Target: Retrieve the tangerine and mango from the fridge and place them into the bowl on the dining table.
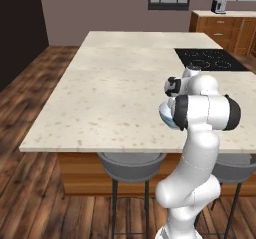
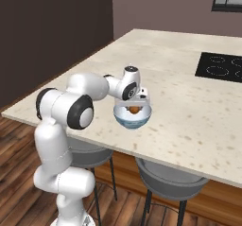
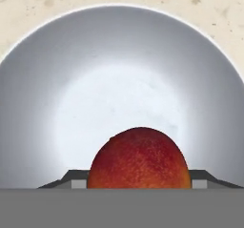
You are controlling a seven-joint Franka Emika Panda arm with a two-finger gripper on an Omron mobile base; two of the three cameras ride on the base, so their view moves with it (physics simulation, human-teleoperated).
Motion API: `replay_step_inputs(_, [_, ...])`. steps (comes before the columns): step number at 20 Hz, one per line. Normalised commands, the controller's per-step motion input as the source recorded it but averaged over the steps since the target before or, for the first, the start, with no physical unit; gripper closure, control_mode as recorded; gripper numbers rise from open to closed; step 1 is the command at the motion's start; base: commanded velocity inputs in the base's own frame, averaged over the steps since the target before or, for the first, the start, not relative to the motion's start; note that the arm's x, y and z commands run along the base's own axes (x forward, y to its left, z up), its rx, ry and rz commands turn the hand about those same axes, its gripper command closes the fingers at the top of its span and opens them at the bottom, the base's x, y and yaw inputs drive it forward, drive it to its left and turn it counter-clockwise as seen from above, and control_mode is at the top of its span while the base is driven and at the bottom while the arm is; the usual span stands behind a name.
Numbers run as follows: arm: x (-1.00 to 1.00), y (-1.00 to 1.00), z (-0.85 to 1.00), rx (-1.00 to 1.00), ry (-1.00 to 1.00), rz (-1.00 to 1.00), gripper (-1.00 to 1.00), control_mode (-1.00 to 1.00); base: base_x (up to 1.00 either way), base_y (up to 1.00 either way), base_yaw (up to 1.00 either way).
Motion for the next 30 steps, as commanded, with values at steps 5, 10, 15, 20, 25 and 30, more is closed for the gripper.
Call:
replay_step_inputs(5, [0.21, -0.1, -0.36, -0.05, 0.08, 0.07, 1.0, -1.0, 0.0, 0.0, 0.0])
replay_step_inputs(10, [0.1, -0.06, -0.34, -0.06, 0.06, 0.08, 1.0, -1.0, 0.0, 0.0, 0.0])
replay_step_inputs(15, [0.06, -0.01, -0.29, -0.06, 0.04, 0.07, -1.0, -1.0, 0.0, 0.0, 0.0])
replay_step_inputs(20, [0.02, -0.03, -0.09, -0.02, 0.01, 0.06, -1.0, -1.0, 0.0, 0.0, 0.0])
replay_step_inputs(25, [0.0, -0.07, 0.0, 0.0, 0.0, 0.05, -1.0, -1.0, 0.0, 0.0, 0.0])
replay_step_inputs(30, [-0.07, 0.0, 0.09, 0.0, -0.01, 0.05, -1.0, -1.0, 0.0, 0.0, 0.0])
